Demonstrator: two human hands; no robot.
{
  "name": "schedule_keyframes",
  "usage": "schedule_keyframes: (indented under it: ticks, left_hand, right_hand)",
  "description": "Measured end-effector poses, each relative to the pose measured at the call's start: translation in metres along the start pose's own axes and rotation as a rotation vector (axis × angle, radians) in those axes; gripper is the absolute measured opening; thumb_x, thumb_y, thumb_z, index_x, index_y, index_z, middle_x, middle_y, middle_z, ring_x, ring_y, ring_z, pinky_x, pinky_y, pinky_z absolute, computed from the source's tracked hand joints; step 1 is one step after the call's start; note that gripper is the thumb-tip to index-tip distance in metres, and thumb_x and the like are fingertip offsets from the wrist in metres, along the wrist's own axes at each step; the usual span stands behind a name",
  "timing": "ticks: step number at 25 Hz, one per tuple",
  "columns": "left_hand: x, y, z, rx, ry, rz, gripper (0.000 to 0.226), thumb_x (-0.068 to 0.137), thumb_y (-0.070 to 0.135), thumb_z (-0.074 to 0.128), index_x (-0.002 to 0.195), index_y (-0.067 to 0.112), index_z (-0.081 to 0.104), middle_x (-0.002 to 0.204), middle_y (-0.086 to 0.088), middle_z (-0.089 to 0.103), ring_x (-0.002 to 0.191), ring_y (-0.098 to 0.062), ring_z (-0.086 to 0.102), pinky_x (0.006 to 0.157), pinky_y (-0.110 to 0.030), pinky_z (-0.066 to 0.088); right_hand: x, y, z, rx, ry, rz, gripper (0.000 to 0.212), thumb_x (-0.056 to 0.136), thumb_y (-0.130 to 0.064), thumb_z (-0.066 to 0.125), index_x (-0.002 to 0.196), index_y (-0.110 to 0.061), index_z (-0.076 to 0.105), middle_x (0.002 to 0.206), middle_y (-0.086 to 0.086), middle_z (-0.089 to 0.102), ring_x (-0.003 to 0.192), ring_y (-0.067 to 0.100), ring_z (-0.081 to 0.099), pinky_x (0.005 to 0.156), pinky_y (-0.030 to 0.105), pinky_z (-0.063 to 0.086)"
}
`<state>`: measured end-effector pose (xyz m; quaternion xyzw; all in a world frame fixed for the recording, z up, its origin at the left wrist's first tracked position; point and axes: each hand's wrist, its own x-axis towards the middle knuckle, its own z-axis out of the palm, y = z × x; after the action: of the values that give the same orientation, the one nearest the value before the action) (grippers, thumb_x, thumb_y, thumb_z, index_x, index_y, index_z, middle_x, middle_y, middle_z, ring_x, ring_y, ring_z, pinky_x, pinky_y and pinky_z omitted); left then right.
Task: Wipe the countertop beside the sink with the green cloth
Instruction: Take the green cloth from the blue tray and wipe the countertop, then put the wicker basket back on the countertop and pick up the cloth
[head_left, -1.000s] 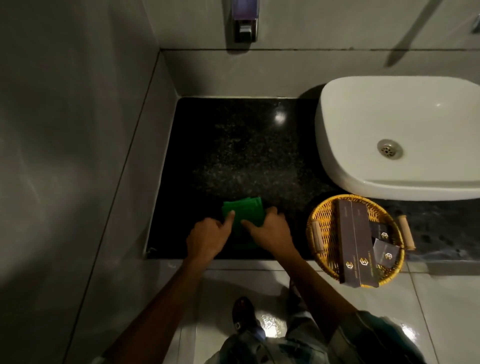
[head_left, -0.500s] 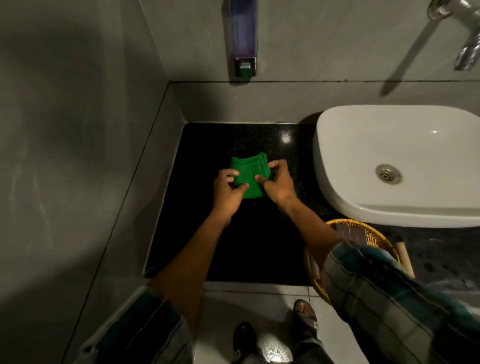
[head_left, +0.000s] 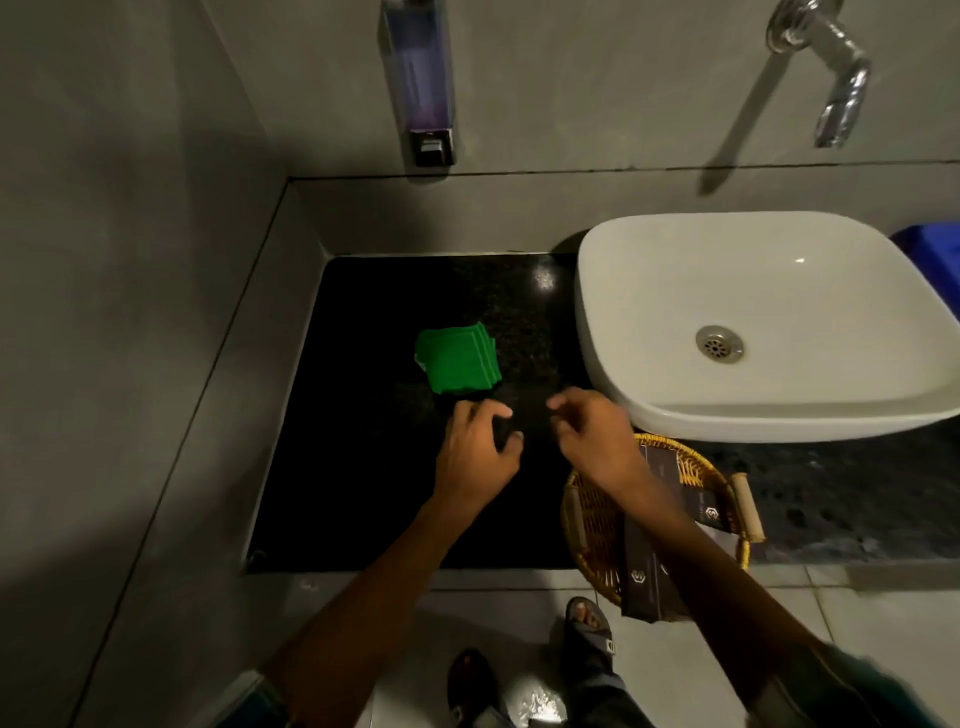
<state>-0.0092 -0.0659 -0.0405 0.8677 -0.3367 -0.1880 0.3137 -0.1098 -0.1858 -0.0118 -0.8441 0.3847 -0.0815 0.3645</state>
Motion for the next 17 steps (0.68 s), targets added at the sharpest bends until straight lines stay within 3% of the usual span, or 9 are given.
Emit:
schedule_keyframes:
  ticks: [3,5,8,11,14,17]
  left_hand:
    - [-0.029,0.026,0.02,-0.053,-0.164,-0.079,0.043,0.071,0.062,0.067,0.094,0.027,0.052,0.102,-0.004,0.062,0.093,-0.025,0.064,0.07,-0.032,0.046]
    - [-0.039,0.04,0.033,0.034,-0.336,-0.129,0.057,0.065,0.075,0.06,0.098,0.031,0.047,0.104,-0.003,0.067,0.097,-0.026,0.063,0.07,-0.031,0.041]
    - [-0.052,0.046,0.044,0.101,-0.4,-0.094,0.05,0.077,0.051,0.065,0.115,0.028,0.042,0.111,-0.005,0.067,0.099,-0.029,0.065,0.074,-0.035,0.05]
    - [-0.059,0.044,0.043,0.006,-0.375,-0.101,0.043,0.083,0.028,0.061,0.121,0.029,0.041,0.108,-0.009,0.066,0.088,-0.031,0.069,0.076,-0.043,0.06]
    - [-0.058,0.029,0.029,-0.004,-0.293,-0.102,0.043,0.083,0.027,0.061,0.123,0.031,0.044,0.106,-0.006,0.065,0.088,-0.029,0.067,0.074,-0.039,0.057]
    - [-0.054,0.003,0.003,0.083,-0.161,-0.091,0.041,0.083,0.028,0.059,0.121,0.032,0.046,0.102,-0.002,0.066,0.09,-0.025,0.063,0.067,-0.031,0.043]
  right_hand:
    - [-0.039,0.047,-0.051,-0.094,0.064,0.118,0.02,0.083,-0.008,0.061,0.1,-0.012,0.071,0.097,0.01,0.074,0.091,0.026,0.068,0.085,0.031,0.051]
    - [-0.058,0.075,-0.072,-0.242,0.102,0.22,0.015,0.085,-0.012,0.06,0.096,-0.011,0.07,0.097,0.013,0.072,0.087,0.029,0.066,0.079,0.04,0.055]
    - [-0.084,0.103,-0.082,-0.43,0.108,0.369,0.018,0.087,-0.023,0.06,0.103,-0.016,0.056,0.107,0.013,0.057,0.096,0.03,0.056,0.079,0.047,0.053]
    - [-0.092,0.114,-0.077,-0.182,0.085,0.467,0.03,0.09,-0.016,0.059,0.116,-0.019,0.044,0.109,0.016,0.061,0.091,0.029,0.062,0.077,0.05,0.056]
    - [-0.093,0.106,-0.067,-0.013,0.169,0.462,0.019,0.096,-0.02,0.052,0.112,-0.018,0.044,0.105,0.017,0.066,0.08,0.027,0.063,0.073,0.048,0.057]
    - [-0.088,0.084,-0.05,0.042,0.156,0.359,0.029,0.092,-0.024,0.06,0.117,-0.02,0.046,0.108,0.013,0.068,0.074,0.017,0.064,0.065,0.033,0.055]
